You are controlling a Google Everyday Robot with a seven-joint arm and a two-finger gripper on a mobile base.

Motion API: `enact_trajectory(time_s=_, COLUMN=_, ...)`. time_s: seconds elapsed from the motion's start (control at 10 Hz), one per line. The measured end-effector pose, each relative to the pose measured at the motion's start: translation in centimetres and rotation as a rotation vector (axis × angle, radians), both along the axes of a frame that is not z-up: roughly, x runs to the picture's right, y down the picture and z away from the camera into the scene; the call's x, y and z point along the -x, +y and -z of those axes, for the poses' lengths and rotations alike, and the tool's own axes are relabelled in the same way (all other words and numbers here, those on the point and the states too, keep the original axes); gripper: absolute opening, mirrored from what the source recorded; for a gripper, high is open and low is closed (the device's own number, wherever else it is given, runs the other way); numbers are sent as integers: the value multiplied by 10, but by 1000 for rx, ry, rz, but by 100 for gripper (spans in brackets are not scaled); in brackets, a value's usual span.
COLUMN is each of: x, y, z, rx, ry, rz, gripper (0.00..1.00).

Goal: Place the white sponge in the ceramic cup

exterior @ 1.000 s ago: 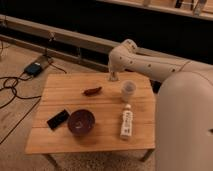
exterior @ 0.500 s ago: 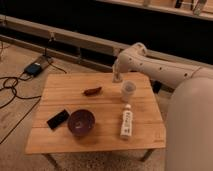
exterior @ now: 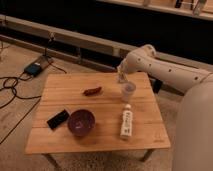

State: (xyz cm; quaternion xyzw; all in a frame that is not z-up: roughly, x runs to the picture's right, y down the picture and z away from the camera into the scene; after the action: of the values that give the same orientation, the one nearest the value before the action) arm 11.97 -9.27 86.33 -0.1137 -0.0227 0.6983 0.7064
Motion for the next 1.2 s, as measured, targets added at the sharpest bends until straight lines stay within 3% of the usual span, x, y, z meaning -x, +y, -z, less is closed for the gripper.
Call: enact_trajectory(time_s=1.2, x=-28, y=27, z=0, rx=-13, ry=-14, rz=7, gripper=0)
